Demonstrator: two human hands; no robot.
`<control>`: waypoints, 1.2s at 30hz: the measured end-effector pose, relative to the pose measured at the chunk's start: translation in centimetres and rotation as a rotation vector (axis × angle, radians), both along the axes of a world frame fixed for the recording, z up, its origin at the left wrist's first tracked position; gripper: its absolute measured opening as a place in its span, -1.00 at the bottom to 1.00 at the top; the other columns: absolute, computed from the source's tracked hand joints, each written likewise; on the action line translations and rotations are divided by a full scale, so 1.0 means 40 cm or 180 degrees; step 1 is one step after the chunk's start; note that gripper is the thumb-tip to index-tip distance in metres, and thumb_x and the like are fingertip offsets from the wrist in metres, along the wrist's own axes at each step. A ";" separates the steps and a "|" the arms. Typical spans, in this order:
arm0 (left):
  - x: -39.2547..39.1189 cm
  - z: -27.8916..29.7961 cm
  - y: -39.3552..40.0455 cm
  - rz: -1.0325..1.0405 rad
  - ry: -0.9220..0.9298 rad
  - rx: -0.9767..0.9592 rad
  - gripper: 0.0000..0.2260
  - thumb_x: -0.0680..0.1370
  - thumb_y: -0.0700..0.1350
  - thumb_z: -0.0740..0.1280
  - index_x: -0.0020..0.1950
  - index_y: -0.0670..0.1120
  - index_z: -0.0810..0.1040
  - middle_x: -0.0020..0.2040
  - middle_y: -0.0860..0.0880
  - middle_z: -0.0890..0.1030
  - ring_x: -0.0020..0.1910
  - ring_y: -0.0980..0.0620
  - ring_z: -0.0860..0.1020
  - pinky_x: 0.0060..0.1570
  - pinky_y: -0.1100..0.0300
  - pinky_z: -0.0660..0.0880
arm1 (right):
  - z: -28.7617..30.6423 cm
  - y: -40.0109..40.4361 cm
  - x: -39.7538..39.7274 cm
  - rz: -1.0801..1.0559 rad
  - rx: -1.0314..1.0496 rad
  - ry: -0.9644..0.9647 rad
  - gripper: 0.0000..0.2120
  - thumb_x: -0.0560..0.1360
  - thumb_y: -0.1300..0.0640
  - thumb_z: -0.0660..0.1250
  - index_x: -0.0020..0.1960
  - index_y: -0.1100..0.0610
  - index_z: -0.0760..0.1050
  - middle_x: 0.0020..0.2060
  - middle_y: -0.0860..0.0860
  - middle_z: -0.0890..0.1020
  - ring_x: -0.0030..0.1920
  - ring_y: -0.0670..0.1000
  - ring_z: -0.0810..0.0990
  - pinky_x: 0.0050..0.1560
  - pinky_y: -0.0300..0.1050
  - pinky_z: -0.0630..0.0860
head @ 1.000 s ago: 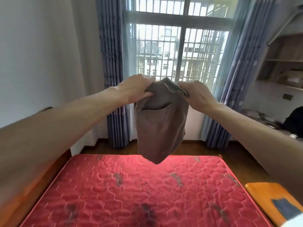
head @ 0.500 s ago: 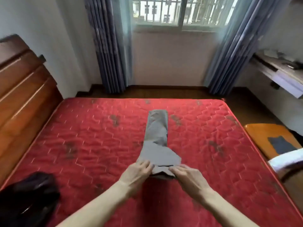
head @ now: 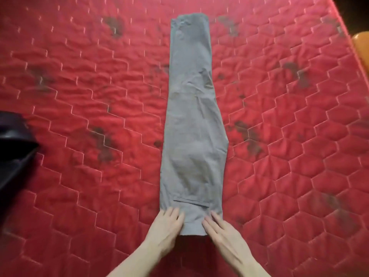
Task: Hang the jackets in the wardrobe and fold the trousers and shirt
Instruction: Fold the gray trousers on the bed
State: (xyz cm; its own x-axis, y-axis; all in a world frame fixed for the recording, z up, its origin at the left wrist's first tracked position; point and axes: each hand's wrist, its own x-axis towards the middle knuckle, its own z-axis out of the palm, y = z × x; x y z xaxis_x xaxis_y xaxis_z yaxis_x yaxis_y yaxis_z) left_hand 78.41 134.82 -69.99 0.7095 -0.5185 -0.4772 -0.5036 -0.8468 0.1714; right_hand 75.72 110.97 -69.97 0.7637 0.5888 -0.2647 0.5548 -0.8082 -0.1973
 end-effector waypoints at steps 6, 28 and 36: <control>0.010 -0.087 0.026 0.0369 -0.0388 -0.0700 -0.75 0.45 0.08 0.33 0.03 -0.04 0.55 -0.07 -0.03 0.57 -0.12 -0.09 0.59 -0.17 0.04 0.52 | -0.082 0.041 -0.030 -0.0458 0.0282 0.0098 -0.72 0.58 0.00 0.30 0.18 0.09 0.65 0.14 -0.01 0.68 0.24 0.08 0.65 0.24 -0.05 0.55; 0.080 -0.307 0.037 0.1279 -0.0875 -0.0981 -0.41 0.69 0.10 0.12 0.69 -0.10 0.17 0.71 -0.15 0.09 0.70 -0.11 0.04 0.62 -0.15 0.13 | -0.288 0.105 0.125 -0.2246 0.0463 -0.0345 -0.40 0.70 -0.12 0.08 0.68 0.08 0.16 0.69 0.06 0.10 0.69 0.09 0.03 0.62 0.18 0.16; 0.100 -0.306 0.227 0.0230 -0.0873 -0.0418 -0.26 0.68 0.27 0.08 0.71 -0.14 0.02 0.72 -0.15 -0.02 0.70 -0.14 0.00 0.60 -0.16 0.14 | -0.274 -0.079 0.025 -0.1398 0.0186 0.0227 -0.28 0.68 -0.34 -0.03 0.72 -0.06 -0.12 0.71 -0.02 -0.11 0.70 0.02 -0.12 0.64 0.00 -0.10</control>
State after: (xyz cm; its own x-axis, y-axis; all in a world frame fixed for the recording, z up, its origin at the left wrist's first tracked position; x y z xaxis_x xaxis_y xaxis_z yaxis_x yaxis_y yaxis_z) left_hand 82.39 143.88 -82.24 0.8398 -0.5066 -0.1951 -0.4854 -0.8617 0.1478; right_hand 76.73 107.80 -80.93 0.9257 0.2283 -0.3017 0.1448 -0.9505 -0.2749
